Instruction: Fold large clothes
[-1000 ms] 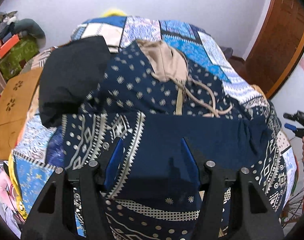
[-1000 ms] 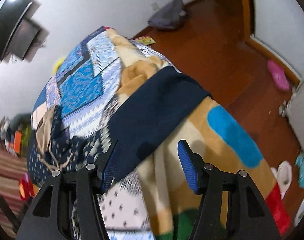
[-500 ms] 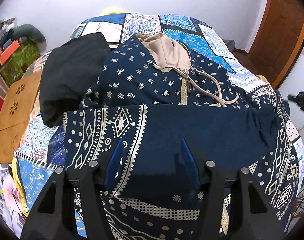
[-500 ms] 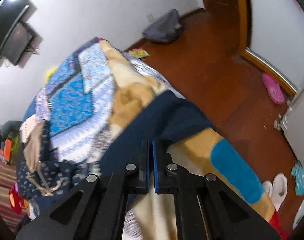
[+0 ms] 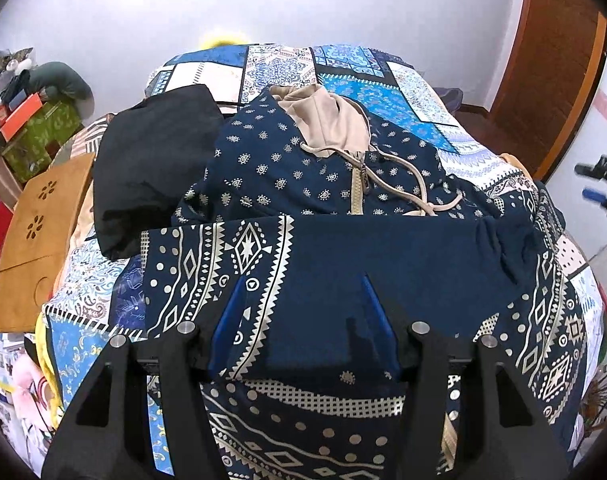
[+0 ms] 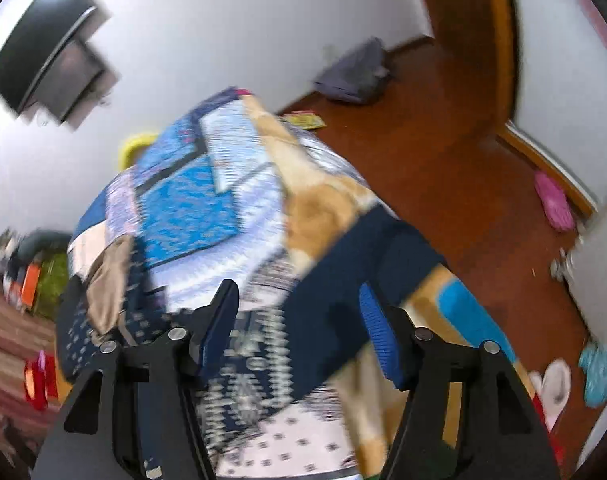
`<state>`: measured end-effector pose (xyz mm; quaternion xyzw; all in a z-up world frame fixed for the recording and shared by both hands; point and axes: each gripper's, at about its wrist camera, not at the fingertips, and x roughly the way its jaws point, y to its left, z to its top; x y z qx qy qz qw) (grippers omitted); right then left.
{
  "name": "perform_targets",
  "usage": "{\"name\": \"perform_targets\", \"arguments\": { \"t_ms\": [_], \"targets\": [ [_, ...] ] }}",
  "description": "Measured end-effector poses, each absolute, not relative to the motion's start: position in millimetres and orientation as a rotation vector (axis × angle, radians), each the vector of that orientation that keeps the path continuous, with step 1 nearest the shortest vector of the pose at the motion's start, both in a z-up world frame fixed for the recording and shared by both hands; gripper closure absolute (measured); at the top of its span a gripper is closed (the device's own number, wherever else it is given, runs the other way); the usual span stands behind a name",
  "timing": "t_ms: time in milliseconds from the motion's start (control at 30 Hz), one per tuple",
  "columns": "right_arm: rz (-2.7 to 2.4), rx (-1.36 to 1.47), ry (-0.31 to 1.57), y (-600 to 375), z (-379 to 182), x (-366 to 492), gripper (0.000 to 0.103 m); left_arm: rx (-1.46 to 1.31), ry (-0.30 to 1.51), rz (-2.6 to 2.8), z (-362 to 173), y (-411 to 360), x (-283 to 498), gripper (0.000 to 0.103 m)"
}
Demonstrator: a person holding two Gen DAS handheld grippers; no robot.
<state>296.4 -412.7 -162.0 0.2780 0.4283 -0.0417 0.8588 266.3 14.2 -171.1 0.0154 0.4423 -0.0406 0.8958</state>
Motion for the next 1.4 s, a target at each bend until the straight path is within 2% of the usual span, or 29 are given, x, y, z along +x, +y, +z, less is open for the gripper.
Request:
{"name": "perform_targets", "arguments": {
  "t_ms": [167, 267, 333, 400, 467, 500, 667, 833, 1000, 1067, 1200, 1400],
  "targets": [
    [-0.139, 0.740, 1.018, -442, -222, 301, 0.044, 0.042, 0.931, -0.066, -176, 17, 266, 0.045],
    [-0.166, 0.819, 1.039, -455, -246, 306, 0.050, 0.039, 0.944, -0.058, -181, 17, 268, 0.045],
    [-0.184, 0.841, 1.040, -459, -253, 311, 0.063, 0.049, 0.954, -0.049, -186, 16, 270, 0.045],
    [-0.185, 0.856, 1.030, -462, -256, 318, 0.083, 0.066, 0.959, -0.043, -189, 14, 270, 0.045],
    [-0.181, 0.862, 1.028, -461, -256, 324, 0.095, 0.087, 0.962, -0.036, -193, 12, 271, 0.045],
    [-0.180, 0.858, 1.022, -461, -255, 326, 0.097, 0.097, 0.963, -0.033, -194, 11, 271, 0.045],
    [-0.139, 0.727, 0.908, -447, -208, 316, 0.099, 0.111, 0.944, -0.035, -190, 8, 268, 0.045],
    [0.014, 0.653, 0.769, -424, -130, 302, 0.099, 0.111, 0.931, -0.036, -184, 7, 268, 0.045],
    [0.237, 0.522, 0.651, -365, -51, 282, 0.099, 0.114, 0.909, -0.045, -175, 3, 264, 0.045],
    [0.301, 0.459, 0.640, -336, -38, 276, 0.099, 0.119, 0.901, -0.048, -172, 2, 262, 0.045],
    [0.448, 0.368, 0.700, -269, -42, 270, 0.099, 0.119, 0.889, -0.047, -166, 3, 257, 0.045],
    [0.579, 0.257, 0.928, -180, -115, 280, 0.097, 0.122, 0.885, -0.044, -159, 9, 250, 0.045]
  ]
}}
